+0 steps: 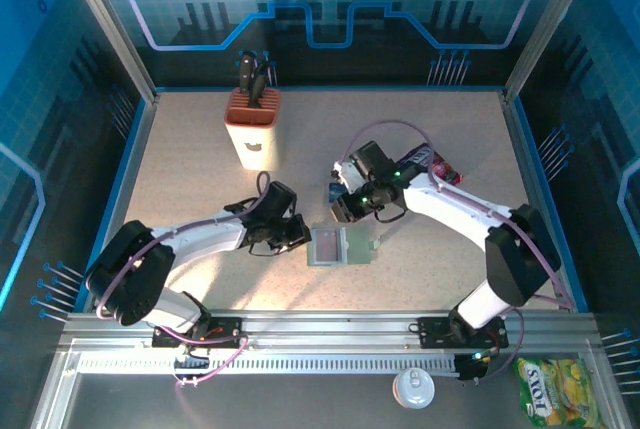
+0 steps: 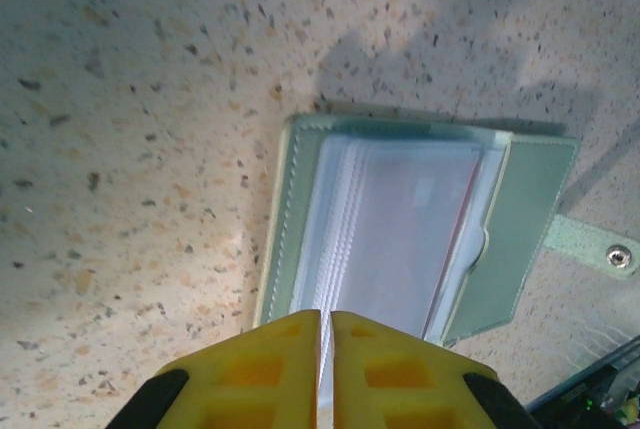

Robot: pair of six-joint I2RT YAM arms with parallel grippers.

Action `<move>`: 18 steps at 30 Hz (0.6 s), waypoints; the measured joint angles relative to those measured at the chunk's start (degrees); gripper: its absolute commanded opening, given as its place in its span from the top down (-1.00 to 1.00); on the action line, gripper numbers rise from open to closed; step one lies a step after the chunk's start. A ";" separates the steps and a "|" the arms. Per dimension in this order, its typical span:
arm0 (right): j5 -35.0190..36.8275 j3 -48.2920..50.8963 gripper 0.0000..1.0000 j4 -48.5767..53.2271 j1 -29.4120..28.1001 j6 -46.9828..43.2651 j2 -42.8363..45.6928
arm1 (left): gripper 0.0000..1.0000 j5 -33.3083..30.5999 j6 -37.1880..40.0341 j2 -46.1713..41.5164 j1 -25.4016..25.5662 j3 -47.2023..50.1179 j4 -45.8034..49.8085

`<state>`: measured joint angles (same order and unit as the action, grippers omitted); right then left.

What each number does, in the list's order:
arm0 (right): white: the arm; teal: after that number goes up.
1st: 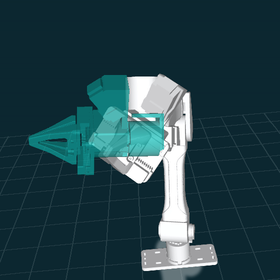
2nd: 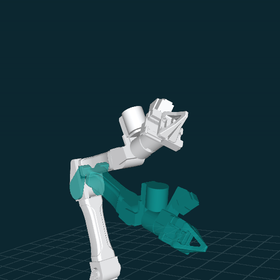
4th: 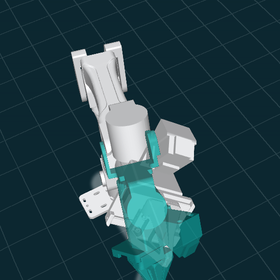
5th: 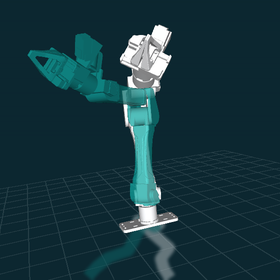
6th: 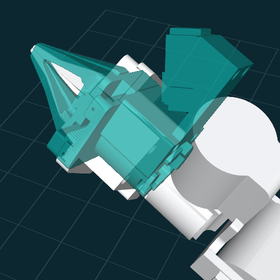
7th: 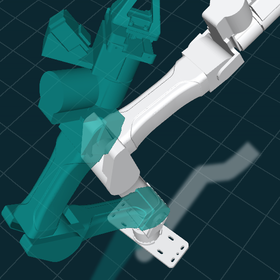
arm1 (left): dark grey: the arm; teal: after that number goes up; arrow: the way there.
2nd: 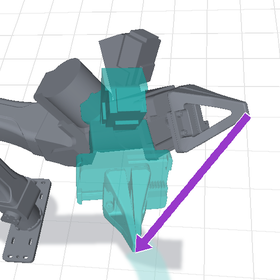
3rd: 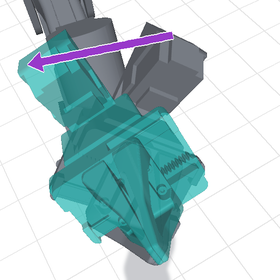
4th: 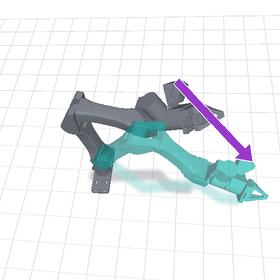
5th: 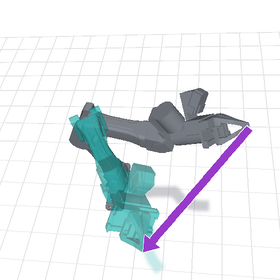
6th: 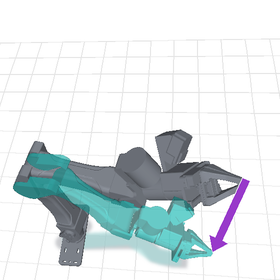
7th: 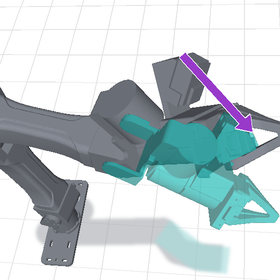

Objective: Take the credit cards out of the card holder

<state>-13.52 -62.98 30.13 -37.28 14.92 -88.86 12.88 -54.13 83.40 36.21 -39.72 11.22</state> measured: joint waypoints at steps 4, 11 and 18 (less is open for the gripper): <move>-1.42 4.55 0.45 -4.59 -1.33 6.27 2.78 | 0.73 -0.15 -1.36 -0.74 1.62 1.49 -0.85; -2.47 8.41 0.42 -8.70 -2.82 13.68 3.96 | 0.74 -0.90 -2.93 -0.76 2.86 2.84 -1.75; -3.19 10.80 0.43 -10.34 -3.91 17.77 3.98 | 0.77 -1.11 -3.06 -0.76 3.45 3.17 -2.67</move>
<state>-16.71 -52.18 19.79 -41.19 32.69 -84.88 11.77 -57.19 82.63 39.66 -36.56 8.56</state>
